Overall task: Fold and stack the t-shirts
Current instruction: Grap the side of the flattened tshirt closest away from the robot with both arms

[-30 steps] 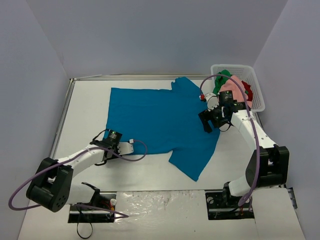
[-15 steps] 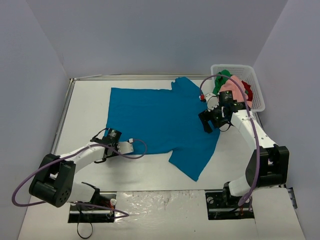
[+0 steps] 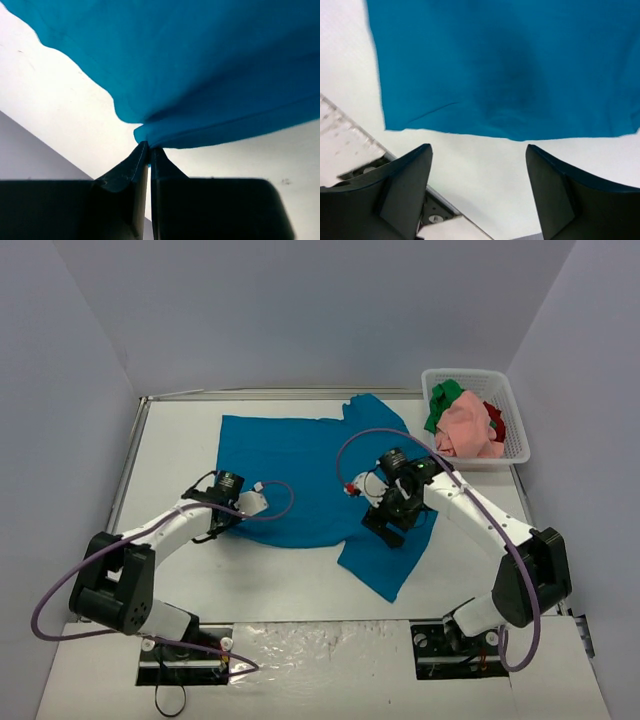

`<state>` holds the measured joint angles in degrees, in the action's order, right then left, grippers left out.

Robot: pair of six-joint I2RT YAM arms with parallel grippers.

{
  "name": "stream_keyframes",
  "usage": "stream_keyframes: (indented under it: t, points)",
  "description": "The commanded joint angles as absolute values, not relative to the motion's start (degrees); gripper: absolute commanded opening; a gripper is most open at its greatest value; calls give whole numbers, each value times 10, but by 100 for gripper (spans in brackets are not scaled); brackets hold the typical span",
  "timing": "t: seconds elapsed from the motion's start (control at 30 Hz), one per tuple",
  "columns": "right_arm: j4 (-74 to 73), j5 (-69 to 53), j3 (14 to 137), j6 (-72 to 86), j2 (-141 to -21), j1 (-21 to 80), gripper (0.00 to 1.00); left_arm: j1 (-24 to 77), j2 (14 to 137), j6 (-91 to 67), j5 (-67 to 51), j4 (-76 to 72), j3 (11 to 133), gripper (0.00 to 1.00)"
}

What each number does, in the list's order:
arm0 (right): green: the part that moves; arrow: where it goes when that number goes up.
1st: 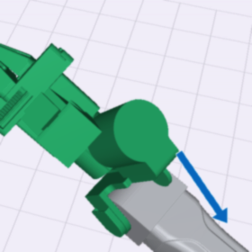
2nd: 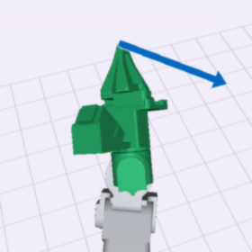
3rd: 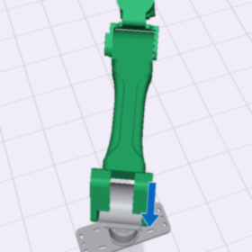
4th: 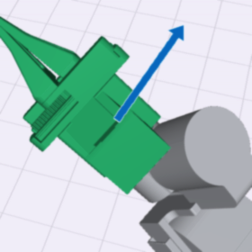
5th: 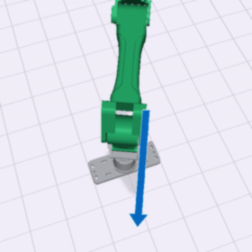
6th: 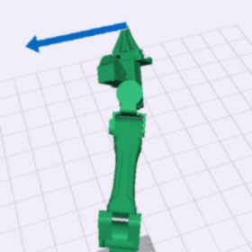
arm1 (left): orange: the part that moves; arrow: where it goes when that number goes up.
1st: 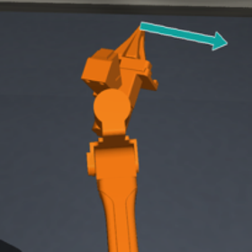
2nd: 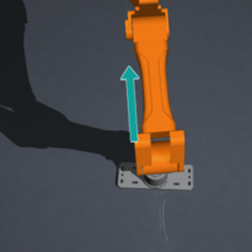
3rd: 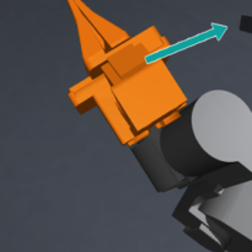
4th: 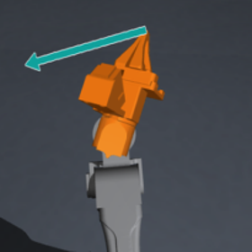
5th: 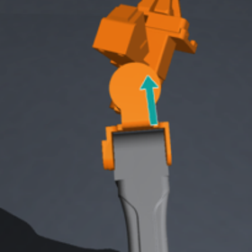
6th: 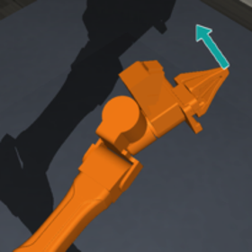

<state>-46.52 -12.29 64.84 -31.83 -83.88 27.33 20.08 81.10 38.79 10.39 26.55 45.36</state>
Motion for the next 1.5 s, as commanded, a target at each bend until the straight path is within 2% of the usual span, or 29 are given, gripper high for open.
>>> stream_keyframes:
  t: [0.0,0.1,0.4,0.93,1.47]
  points:
    - [-555,-109,639,-326,-820,320,69,185,846,343,114,266,475,2]
    - [-573,-117,631,-327,-827,361,61,177,878,318,128,242,482,2]
    - [-584,-122,588,-331,-836,430,53,121,914,264,180,198,519,3]
    - [-511,-127,592,-301,-941,567,57,106,907,256,153,208,513,2]
    - [-471,-107,632,-264,-1043,623,56,107,917,252,150,200,513,2]
